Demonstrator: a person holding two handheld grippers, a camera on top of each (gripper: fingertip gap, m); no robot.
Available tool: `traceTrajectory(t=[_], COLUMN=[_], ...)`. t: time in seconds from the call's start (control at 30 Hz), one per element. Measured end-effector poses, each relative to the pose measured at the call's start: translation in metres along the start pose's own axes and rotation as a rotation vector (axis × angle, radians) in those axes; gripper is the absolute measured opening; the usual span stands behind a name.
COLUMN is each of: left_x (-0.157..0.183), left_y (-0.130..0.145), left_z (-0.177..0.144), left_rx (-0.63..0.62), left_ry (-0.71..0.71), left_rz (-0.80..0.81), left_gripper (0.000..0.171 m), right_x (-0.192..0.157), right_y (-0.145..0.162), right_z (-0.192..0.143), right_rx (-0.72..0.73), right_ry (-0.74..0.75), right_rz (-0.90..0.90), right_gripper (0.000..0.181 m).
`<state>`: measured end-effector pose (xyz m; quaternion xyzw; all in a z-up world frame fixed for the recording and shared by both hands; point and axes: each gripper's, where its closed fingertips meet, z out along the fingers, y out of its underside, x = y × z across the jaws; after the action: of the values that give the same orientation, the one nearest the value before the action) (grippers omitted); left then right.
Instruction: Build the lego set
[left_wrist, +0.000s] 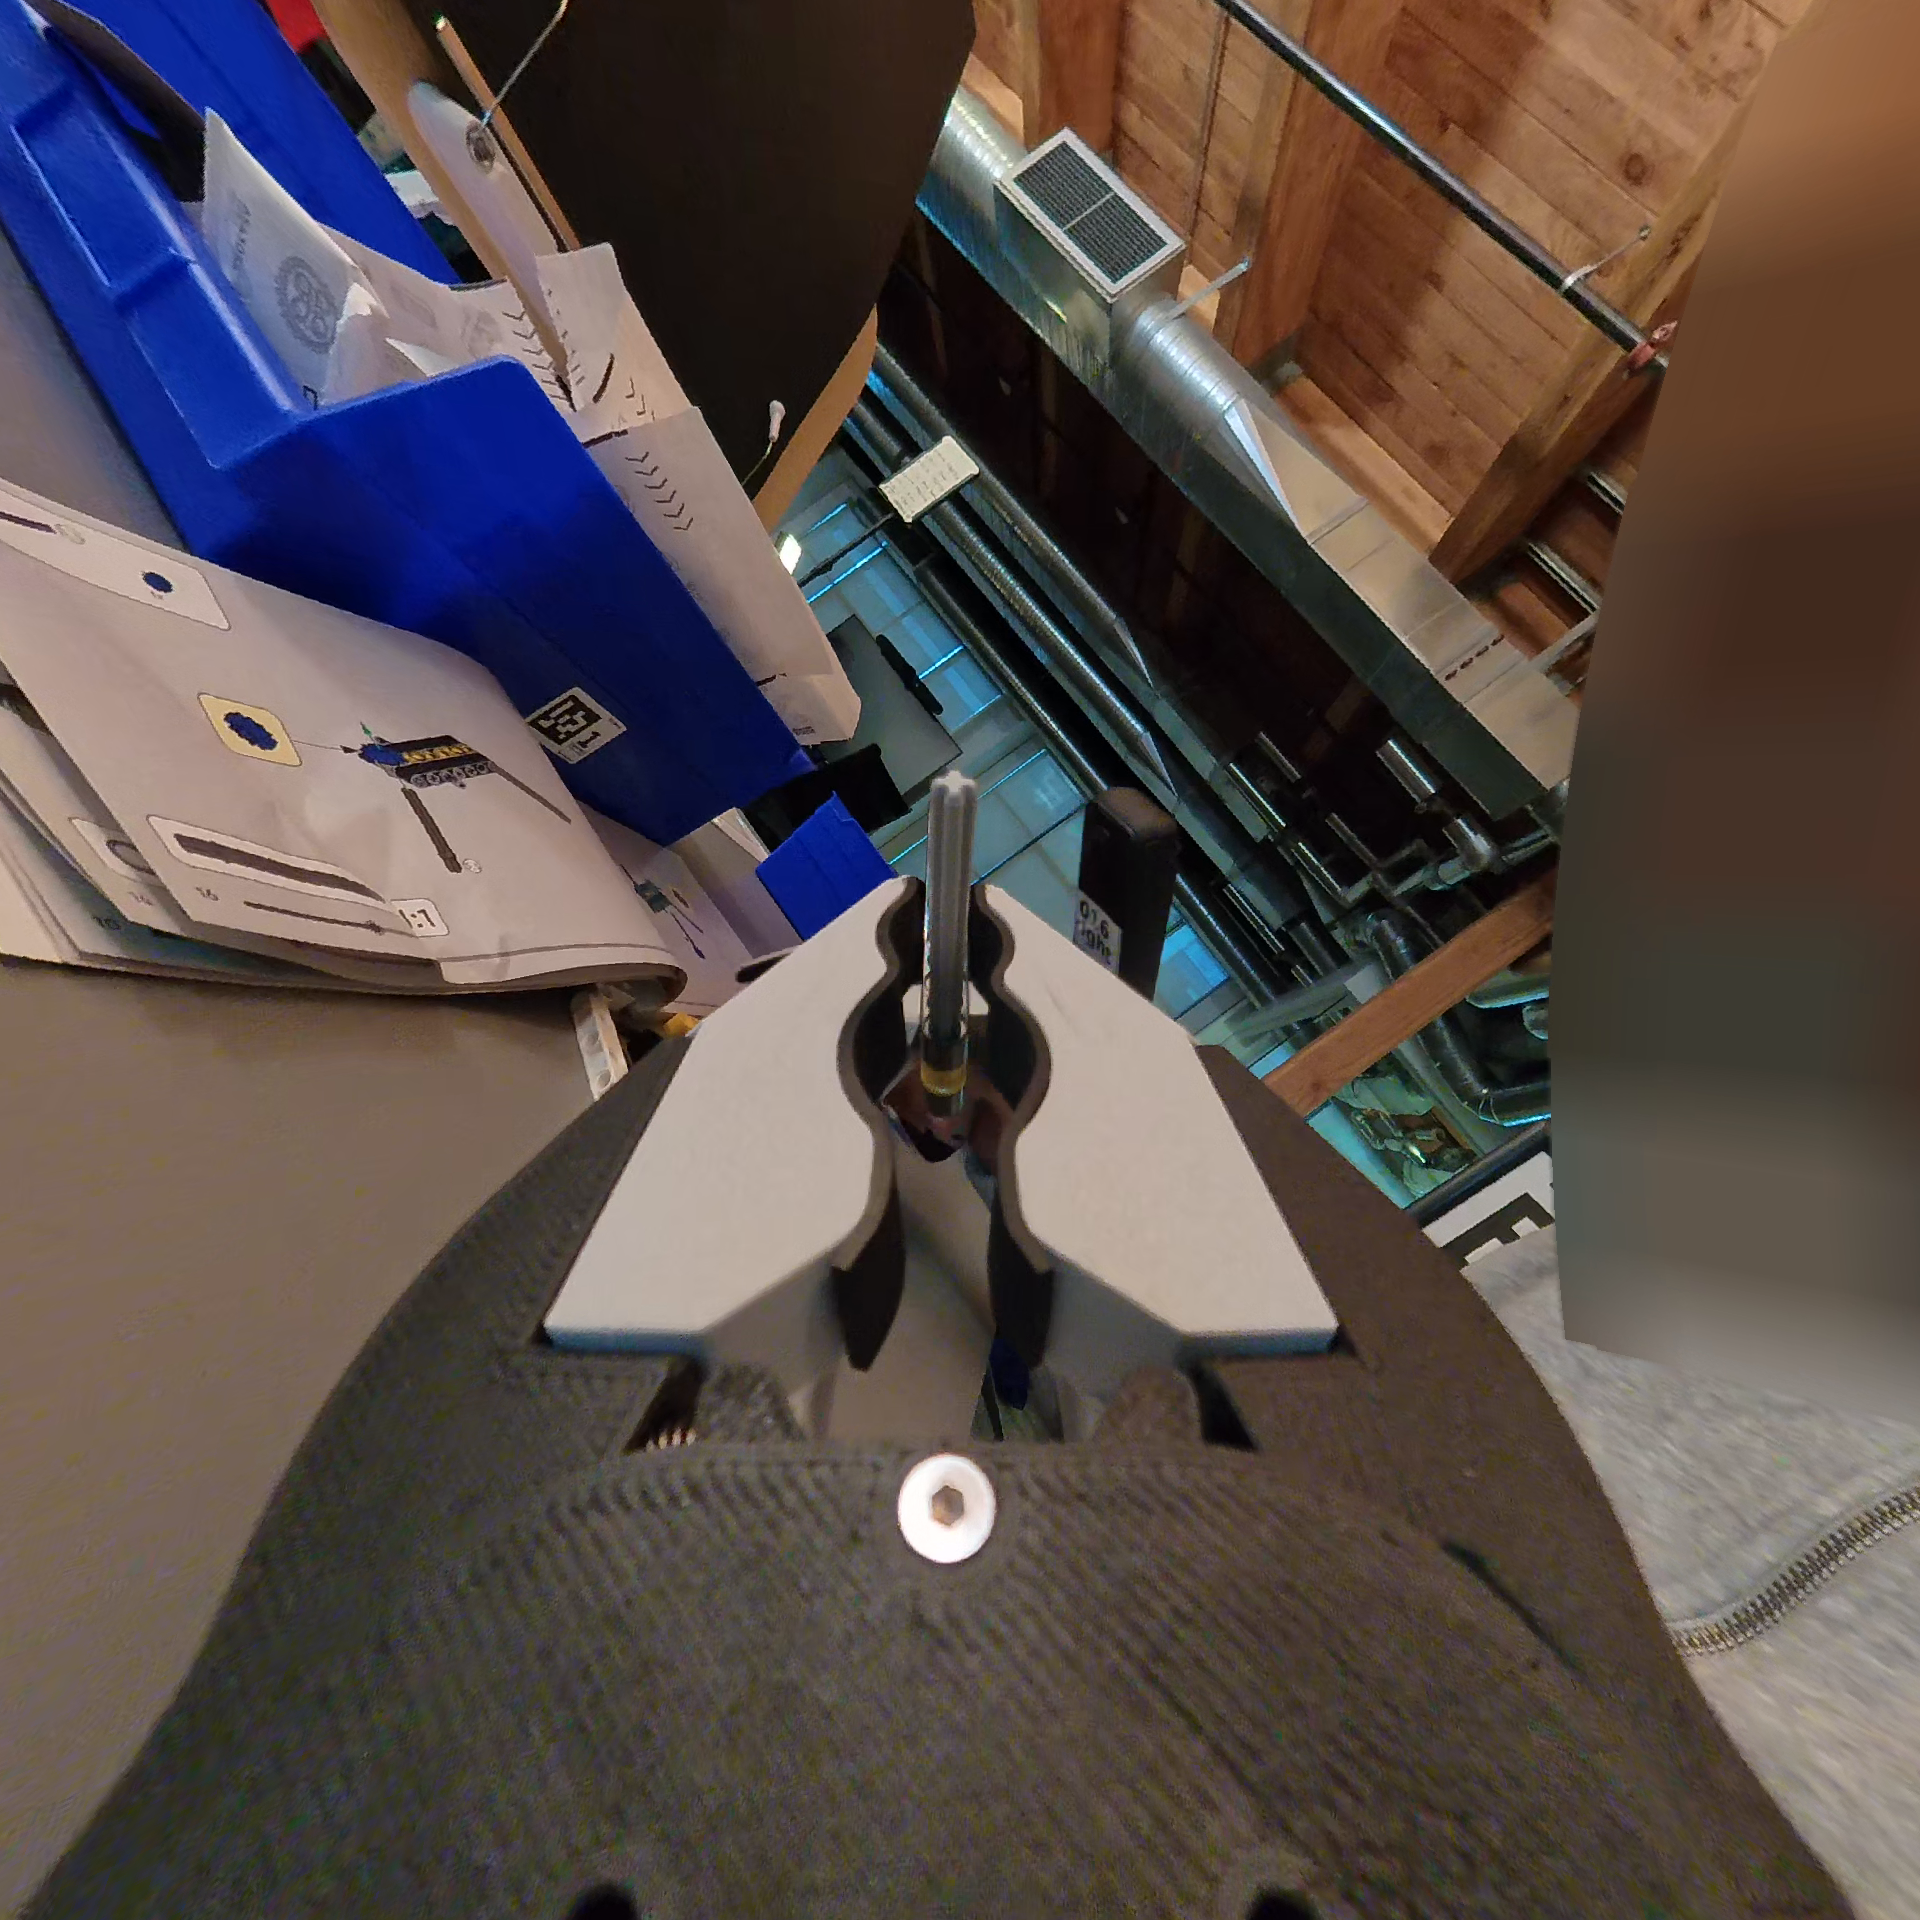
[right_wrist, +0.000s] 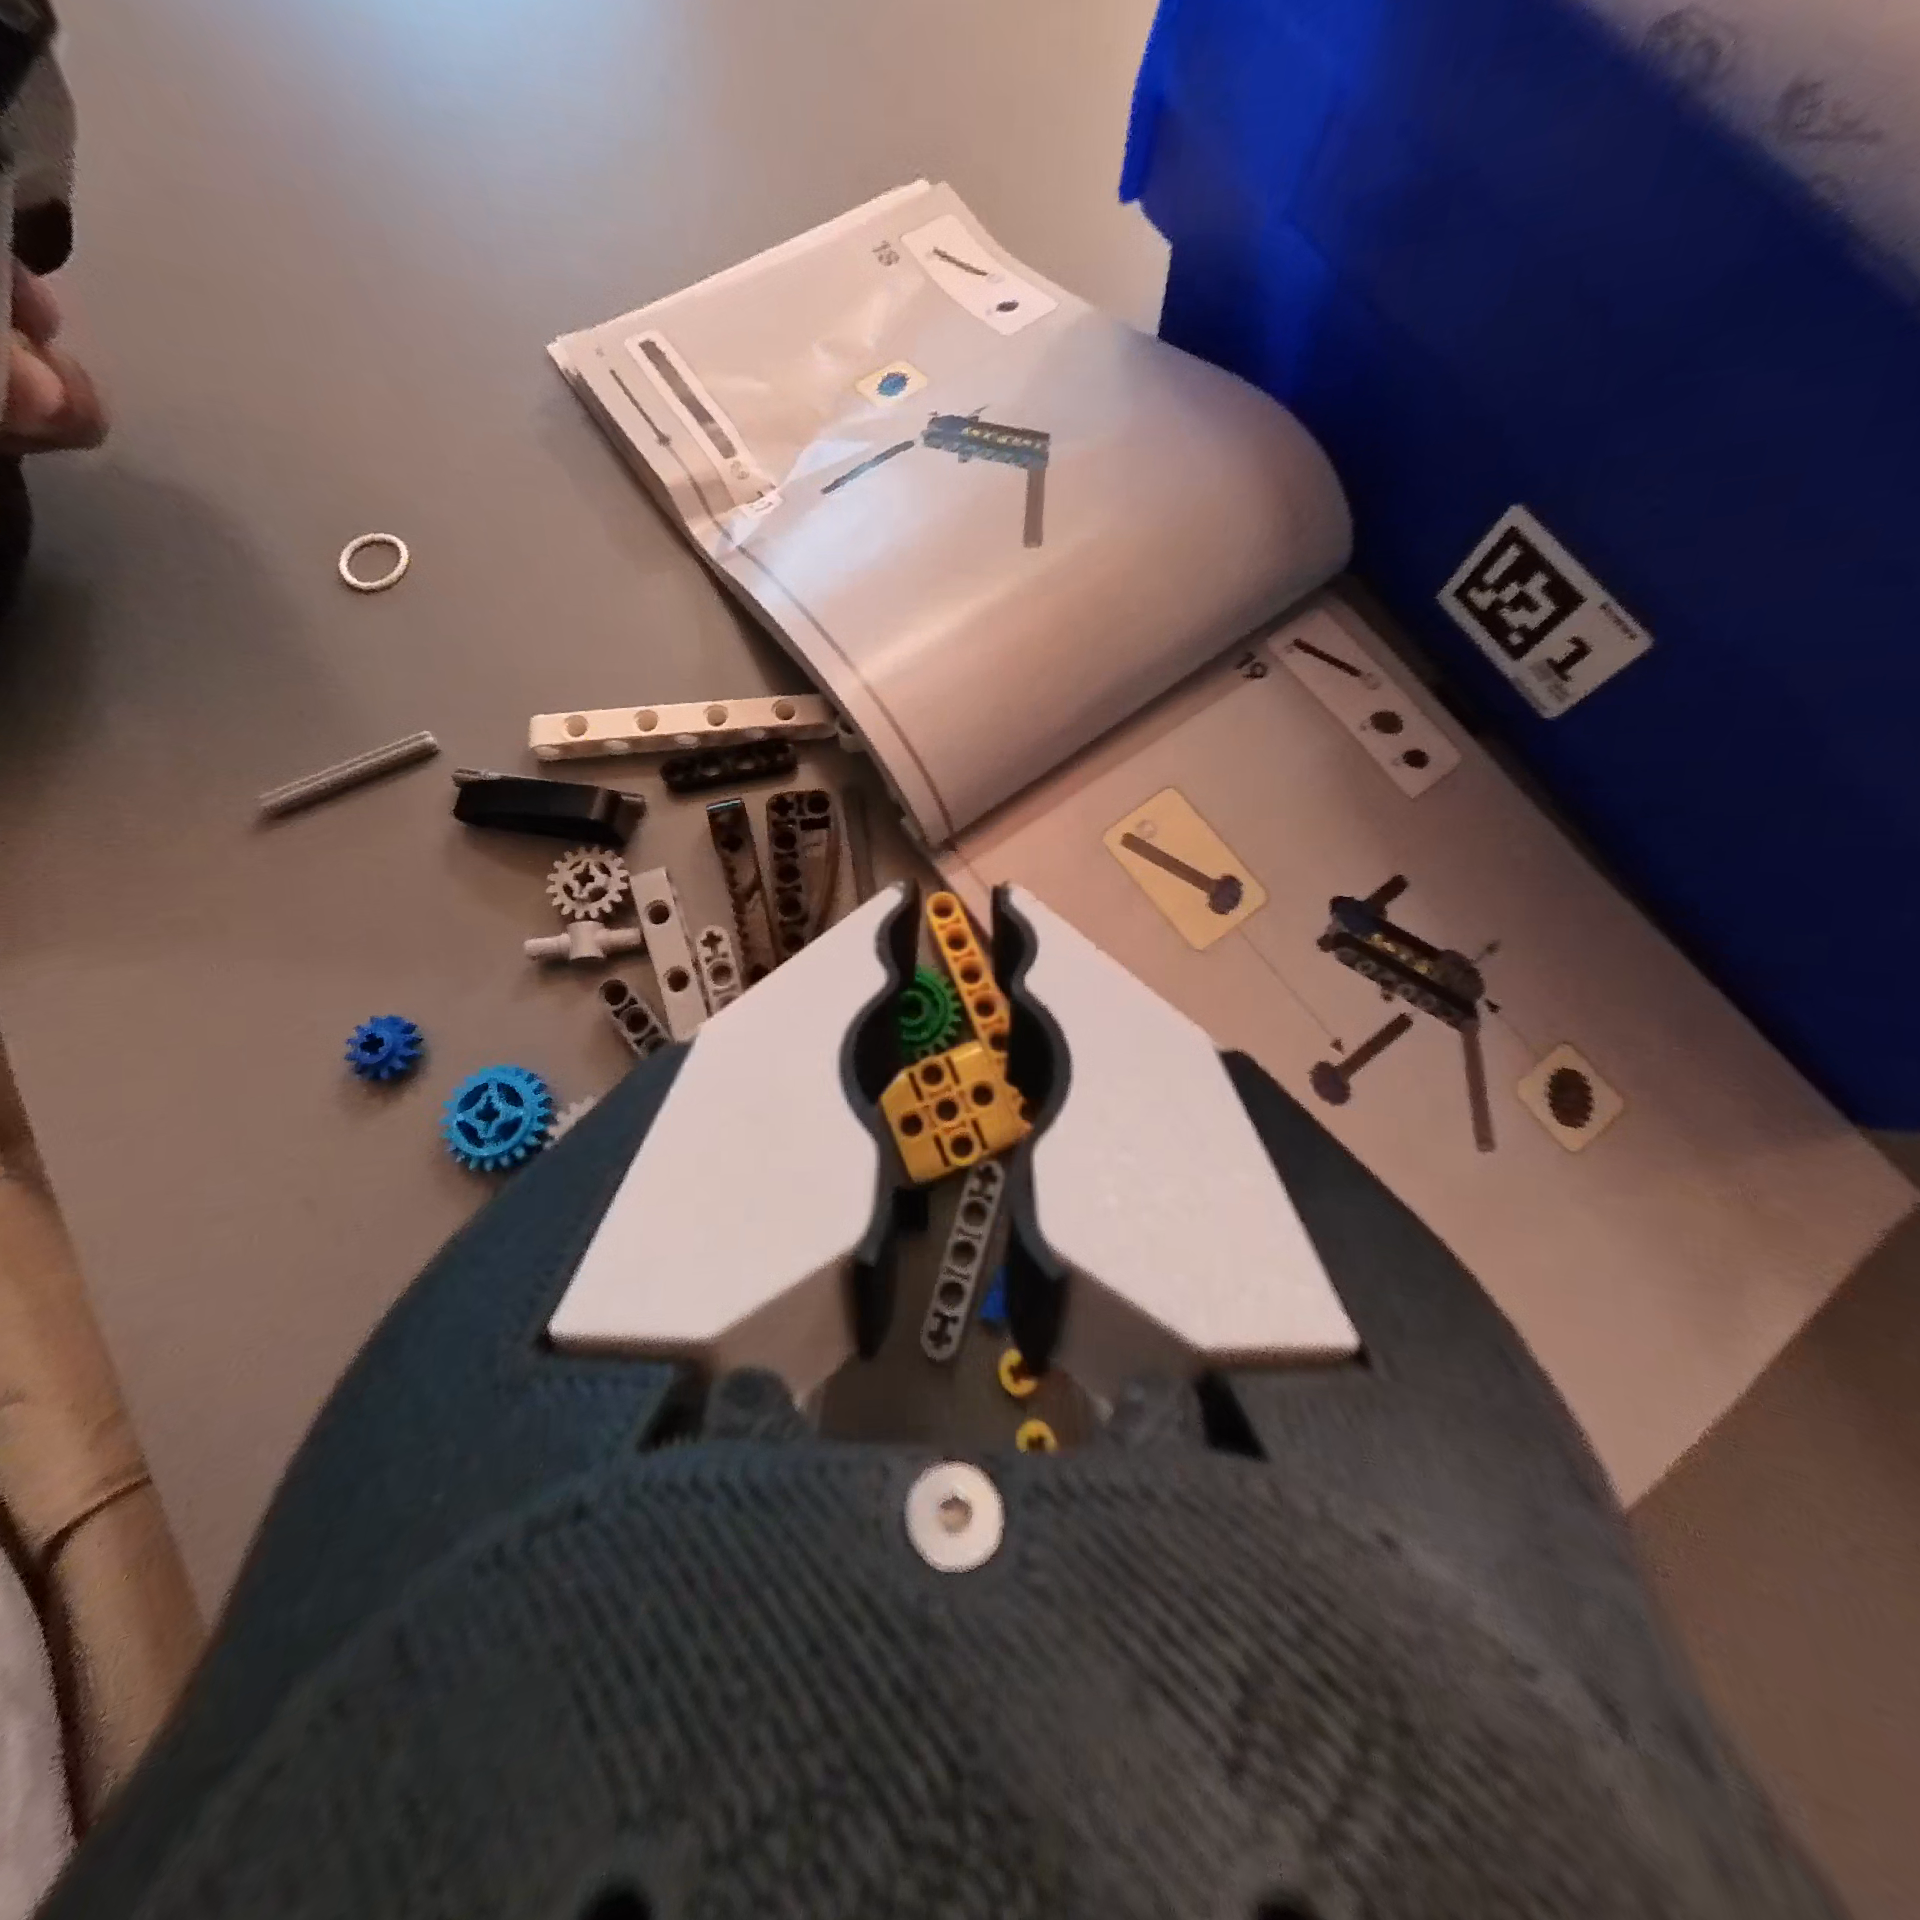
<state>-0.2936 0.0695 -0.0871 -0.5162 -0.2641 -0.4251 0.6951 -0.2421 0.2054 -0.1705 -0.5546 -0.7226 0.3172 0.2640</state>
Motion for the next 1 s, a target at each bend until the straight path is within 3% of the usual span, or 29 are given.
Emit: traceTrajectory(t=[0.23,0.47,0.67,0.83,1.0], left_x=[0.0,0.0,-0.001,-0.001,-0.001], left_y=[0.001,0.0,0.001,0.0,0.001], left_z=[0.0,0.0,0.001,0.0,0.001], left_rx=[-0.003,-0.001,-0.004,-0.002,-0.005], left_ry=[-0.002,0.002,0.003,0.004,0.001], left_rz=[0.001,-0.007,-0.011,-0.014,-0.013], left_gripper=[0.005,0.005,0.005,0.005,0.005], right_x=[0.012,0.038,-0.011,-0.012,-0.013], right_y=[0.006,0.004,-0.025,-0.013,-0.01], right_z=[-0.012,-0.052,-0.058,-0.048,-0.045], right_rx=[-0.013,0.046,0.19,0.09,0.109], right_ry=[0.073,0.173,-0.029,0.046,0.003], right_rz=[-0.029,0.012,0.06,-0.079,-0.029], right_gripper=[0.012,0.011,0.004,0.001,0.001])
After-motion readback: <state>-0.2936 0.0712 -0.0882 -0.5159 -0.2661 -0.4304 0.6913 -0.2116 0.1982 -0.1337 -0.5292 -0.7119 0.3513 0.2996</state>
